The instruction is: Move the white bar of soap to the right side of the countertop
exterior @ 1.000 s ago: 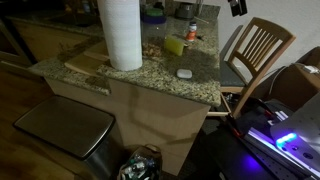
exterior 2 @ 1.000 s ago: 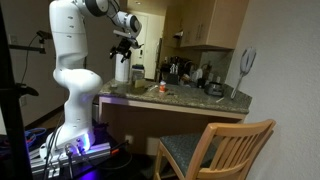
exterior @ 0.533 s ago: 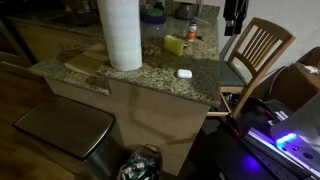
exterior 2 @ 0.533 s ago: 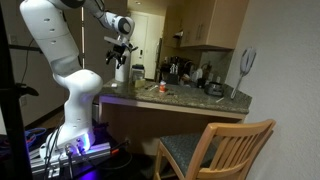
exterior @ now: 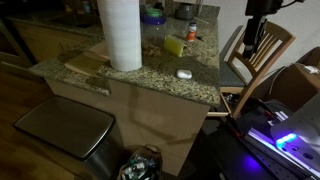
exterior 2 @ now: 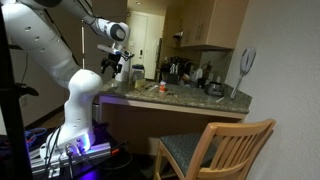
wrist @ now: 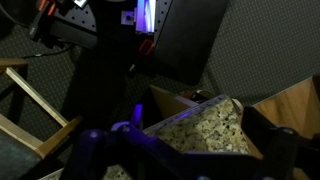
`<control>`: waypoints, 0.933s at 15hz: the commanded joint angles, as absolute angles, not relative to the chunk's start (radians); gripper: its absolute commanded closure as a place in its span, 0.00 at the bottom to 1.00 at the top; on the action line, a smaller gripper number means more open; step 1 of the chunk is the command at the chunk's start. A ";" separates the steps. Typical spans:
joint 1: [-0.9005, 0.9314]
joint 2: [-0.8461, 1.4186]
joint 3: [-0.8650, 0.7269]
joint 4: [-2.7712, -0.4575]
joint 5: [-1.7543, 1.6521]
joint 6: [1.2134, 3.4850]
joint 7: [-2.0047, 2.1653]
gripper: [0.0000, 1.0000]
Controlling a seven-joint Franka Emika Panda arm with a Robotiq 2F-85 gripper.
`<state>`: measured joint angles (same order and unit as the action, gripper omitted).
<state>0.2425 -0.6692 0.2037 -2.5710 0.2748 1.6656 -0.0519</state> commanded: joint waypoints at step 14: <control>0.337 -0.528 0.225 -2.639 0.208 2.136 -0.134 0.00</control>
<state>0.3253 -0.5280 0.2364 -2.6406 0.2158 2.1387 -0.1408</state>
